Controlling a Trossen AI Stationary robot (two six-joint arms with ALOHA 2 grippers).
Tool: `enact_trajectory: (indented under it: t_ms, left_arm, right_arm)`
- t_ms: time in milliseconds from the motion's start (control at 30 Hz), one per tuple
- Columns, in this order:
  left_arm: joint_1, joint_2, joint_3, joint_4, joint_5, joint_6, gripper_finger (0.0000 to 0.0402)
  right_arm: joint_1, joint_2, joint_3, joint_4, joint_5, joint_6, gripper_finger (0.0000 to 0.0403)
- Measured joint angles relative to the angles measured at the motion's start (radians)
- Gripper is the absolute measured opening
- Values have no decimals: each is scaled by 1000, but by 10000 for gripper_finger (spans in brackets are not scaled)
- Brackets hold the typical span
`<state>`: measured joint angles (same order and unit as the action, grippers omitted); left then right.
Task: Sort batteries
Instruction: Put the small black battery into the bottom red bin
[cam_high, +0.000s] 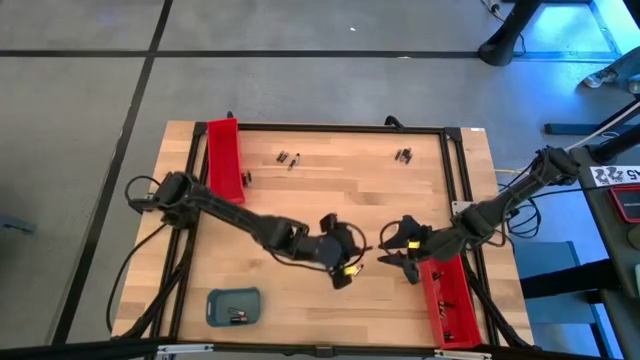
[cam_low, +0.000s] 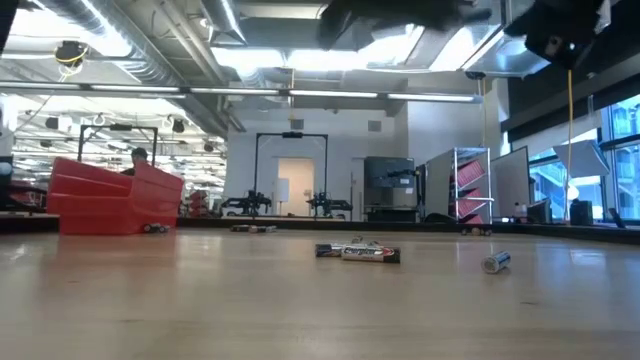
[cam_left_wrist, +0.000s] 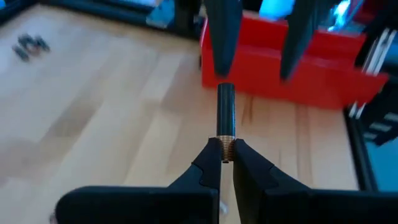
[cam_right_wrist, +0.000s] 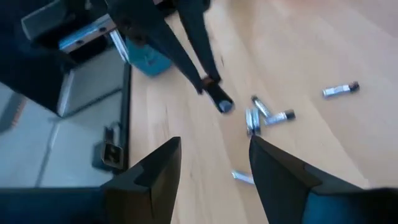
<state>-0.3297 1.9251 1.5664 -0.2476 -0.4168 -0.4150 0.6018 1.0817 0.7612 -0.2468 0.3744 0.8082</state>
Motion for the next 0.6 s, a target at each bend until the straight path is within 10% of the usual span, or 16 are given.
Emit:
enact_trajectory:
  t_ms: [600]
  left_arm:
    - [171,-6,229,-292,222,240,16]
  right_arm:
    - [-128,-1,134,-176,116,285,191]
